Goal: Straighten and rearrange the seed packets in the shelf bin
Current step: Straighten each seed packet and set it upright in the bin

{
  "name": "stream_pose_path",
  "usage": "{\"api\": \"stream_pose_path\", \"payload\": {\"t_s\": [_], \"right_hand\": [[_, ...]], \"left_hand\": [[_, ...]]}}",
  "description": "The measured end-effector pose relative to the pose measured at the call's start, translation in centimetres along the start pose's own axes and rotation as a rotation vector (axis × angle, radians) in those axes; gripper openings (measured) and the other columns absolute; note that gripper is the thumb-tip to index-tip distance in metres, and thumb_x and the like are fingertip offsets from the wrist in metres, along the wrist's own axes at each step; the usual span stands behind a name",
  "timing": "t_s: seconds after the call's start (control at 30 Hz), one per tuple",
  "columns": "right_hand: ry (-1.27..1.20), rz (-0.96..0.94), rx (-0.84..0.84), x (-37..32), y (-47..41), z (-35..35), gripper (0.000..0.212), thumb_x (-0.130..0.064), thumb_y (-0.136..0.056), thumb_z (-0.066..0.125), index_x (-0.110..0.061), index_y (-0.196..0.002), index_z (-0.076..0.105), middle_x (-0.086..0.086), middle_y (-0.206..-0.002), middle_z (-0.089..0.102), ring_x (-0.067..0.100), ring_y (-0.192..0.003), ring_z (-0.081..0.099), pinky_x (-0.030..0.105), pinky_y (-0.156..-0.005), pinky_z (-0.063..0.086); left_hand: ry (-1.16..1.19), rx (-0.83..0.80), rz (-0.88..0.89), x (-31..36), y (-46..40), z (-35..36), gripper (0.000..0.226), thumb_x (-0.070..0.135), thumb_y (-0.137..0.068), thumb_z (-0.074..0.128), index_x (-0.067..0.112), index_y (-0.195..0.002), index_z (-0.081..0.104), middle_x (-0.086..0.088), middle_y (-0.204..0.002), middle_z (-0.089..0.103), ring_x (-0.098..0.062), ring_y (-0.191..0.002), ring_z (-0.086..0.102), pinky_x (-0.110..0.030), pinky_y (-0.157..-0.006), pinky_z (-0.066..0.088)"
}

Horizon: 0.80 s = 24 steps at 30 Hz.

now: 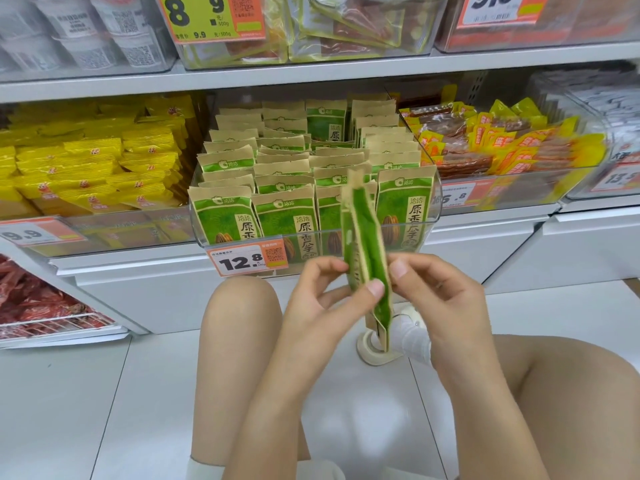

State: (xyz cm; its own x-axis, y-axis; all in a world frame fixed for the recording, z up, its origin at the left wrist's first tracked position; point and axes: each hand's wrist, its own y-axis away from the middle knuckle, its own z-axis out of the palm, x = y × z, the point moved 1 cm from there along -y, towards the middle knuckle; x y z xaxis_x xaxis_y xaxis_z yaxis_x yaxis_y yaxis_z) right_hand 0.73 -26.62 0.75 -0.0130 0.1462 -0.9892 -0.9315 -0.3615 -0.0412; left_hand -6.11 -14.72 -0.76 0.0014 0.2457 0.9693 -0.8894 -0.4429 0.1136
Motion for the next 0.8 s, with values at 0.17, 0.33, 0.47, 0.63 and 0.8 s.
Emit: {"api": "stream_pose_path", "payload": {"t_s": [0.17,0.33,0.47,0.63,0.8], "right_hand": [[0.028,0.136,-0.250,0.9,0.5,1.1,0.049,-0.037,-0.065,0.076,-0.015,-0.106,0.062,-0.002,-0.113,0.070,0.013,-0.108,0.065,0.020,-0.080,0.050],[-0.088,0.193,-0.301,0.5,0.8,1.8,0.030,-0.024,-0.075,0.065,-0.007,-0.098,0.055,-0.008,-0.082,0.069,0.005,-0.074,0.063,0.014,-0.073,0.048],[-0.041,0.208,-0.272,0.4,0.6,1.4,0.020,-0.030,-0.078,0.062,-0.015,-0.090,0.060,-0.001,-0.085,0.072,0.011,-0.080,0.062,0.019,-0.079,0.051],[-0.040,0.182,-0.250,0.3,0.5,1.4,0.019,-0.029,-0.078,0.061,-0.012,-0.088,0.062,-0.002,-0.081,0.072,0.008,-0.079,0.064,0.019,-0.078,0.052],[-0.040,0.143,-0.225,0.1,0.6,1.6,0.021,-0.026,-0.081,0.070,-0.007,-0.087,0.062,-0.010,-0.072,0.068,0.002,-0.071,0.062,0.014,-0.071,0.051]], "left_hand": [[0.114,0.212,0.111,0.9,-0.2,-0.8,0.050,0.042,-0.062,0.078,0.015,-0.097,0.054,-0.002,-0.102,0.072,-0.015,-0.089,0.071,-0.036,-0.092,0.053],[0.126,0.236,0.108,0.9,0.0,-0.8,0.047,0.044,-0.064,0.077,0.018,-0.095,0.054,-0.004,-0.101,0.071,-0.023,-0.093,0.070,-0.048,-0.100,0.048],[0.129,0.207,0.104,0.8,-0.1,-0.7,0.038,0.034,-0.072,0.076,0.016,-0.097,0.055,-0.004,-0.099,0.071,-0.018,-0.093,0.068,-0.037,-0.093,0.053],[0.171,0.205,0.100,0.8,0.0,-0.5,0.030,0.030,-0.077,0.068,0.014,-0.099,0.055,-0.001,-0.094,0.072,-0.016,-0.091,0.069,-0.026,-0.083,0.056],[0.189,0.172,0.072,0.8,-0.1,-0.6,0.026,0.030,-0.079,0.065,0.017,-0.099,0.054,-0.002,-0.096,0.074,-0.019,-0.093,0.069,-0.026,-0.080,0.055]]}}
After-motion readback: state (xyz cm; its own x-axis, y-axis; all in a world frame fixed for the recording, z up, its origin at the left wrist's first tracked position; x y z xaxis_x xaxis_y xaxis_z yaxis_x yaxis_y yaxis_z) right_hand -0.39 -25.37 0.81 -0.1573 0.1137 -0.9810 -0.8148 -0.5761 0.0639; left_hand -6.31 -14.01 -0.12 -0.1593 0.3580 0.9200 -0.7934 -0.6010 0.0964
